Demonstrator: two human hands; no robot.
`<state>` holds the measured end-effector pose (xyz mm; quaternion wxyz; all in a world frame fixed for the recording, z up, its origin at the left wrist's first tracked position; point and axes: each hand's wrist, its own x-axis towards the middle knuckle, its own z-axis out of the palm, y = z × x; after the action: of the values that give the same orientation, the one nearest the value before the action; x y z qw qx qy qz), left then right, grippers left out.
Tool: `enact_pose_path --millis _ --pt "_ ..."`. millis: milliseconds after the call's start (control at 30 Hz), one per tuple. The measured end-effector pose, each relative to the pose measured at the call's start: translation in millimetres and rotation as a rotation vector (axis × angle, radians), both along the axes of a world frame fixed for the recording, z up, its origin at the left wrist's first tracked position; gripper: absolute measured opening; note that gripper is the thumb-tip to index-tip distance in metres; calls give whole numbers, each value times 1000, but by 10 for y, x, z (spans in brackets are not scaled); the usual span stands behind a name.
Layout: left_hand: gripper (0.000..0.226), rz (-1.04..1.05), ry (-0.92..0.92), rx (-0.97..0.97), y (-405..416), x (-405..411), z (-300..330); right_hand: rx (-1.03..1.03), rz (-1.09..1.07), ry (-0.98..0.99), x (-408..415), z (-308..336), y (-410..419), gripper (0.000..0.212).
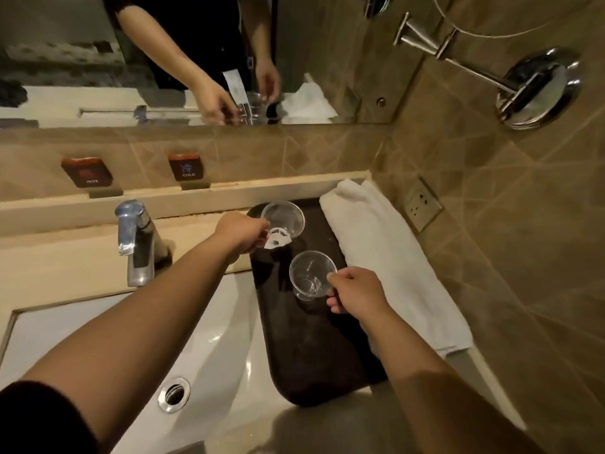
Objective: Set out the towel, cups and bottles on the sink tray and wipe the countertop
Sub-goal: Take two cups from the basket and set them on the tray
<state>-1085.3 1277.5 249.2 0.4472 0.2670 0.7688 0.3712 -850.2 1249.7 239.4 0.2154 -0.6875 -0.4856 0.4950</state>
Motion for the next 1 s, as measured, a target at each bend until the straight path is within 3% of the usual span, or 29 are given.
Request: enact_pose_path --millis 400,1000 --pt "17 39 -76 -68 697 31 -383 -58 -92 117 -320 -458 694 15" --pt "26 38 -189 -16 692 -53 -502 -90 -96 67 -379 -451 669 26"
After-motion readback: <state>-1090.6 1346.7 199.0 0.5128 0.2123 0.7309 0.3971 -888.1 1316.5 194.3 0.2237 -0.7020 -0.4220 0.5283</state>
